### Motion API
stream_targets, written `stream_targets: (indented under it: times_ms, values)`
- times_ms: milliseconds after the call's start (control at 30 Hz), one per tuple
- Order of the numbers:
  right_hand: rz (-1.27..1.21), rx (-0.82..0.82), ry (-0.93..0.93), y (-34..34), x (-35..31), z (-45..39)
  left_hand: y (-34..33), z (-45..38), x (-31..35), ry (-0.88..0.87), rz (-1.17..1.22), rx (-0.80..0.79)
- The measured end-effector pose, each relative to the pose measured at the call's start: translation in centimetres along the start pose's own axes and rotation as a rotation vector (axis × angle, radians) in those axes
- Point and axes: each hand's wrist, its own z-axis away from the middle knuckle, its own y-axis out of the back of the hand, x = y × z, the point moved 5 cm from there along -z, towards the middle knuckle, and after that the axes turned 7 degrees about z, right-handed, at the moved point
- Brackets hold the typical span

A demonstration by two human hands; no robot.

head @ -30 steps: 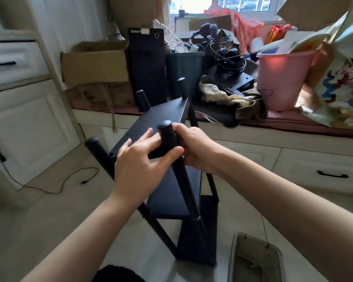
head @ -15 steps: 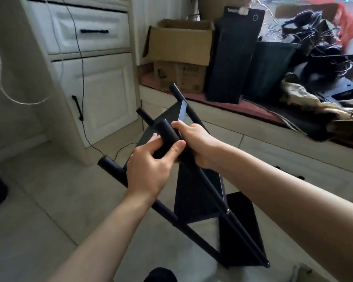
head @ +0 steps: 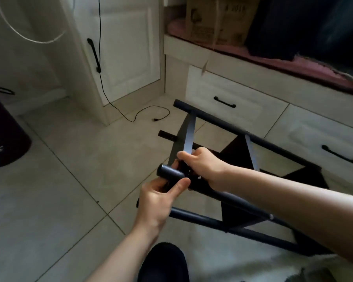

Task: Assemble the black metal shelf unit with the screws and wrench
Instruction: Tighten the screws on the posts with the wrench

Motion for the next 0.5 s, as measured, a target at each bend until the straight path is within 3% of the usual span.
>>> stream_targets:
  times_ms: [233,500]
  values:
    - [0.073,-0.082,-0.009,-3.6,6.0,-2.0,2.5,1.5,-7.8,0.220,0.091,0.066]
    - [0.142,-0.120,-0.038,-6.8,10.7,-4.4,4.5,2.3,-13.4,0.331,0.199,0.073]
